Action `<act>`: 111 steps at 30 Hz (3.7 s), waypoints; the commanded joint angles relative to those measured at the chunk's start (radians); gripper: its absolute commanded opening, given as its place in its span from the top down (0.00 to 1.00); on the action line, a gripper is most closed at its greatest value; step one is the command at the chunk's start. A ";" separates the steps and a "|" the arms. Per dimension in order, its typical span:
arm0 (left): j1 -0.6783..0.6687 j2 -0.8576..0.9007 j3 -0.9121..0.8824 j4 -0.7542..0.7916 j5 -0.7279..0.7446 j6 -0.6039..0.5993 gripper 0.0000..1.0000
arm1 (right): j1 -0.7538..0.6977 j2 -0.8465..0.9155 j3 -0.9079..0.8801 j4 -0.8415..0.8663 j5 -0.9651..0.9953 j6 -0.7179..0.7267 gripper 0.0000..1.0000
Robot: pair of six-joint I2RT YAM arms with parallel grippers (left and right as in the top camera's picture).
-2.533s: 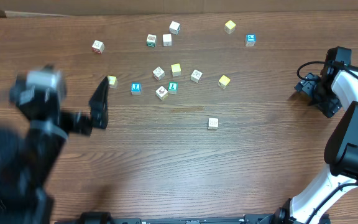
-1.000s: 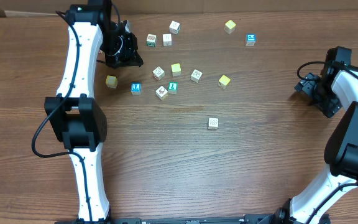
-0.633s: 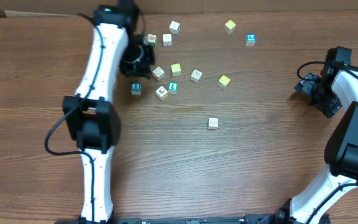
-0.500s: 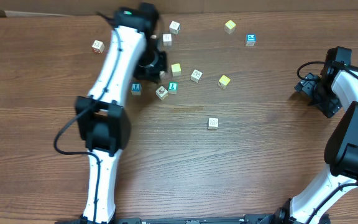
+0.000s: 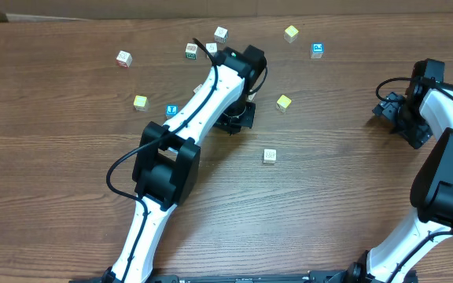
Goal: Form a circle
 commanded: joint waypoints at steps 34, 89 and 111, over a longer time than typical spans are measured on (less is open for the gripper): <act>0.217 0.005 -0.197 0.371 -0.177 -0.146 0.80 | 0.001 -0.027 -0.004 0.003 0.003 0.004 0.00; 0.091 0.005 -0.197 0.650 -0.178 -0.105 0.34 | 0.001 -0.027 -0.004 0.003 0.003 0.004 0.00; 0.098 0.006 -0.197 0.781 -0.190 -0.068 0.39 | 0.001 -0.027 -0.004 0.003 0.003 0.004 0.00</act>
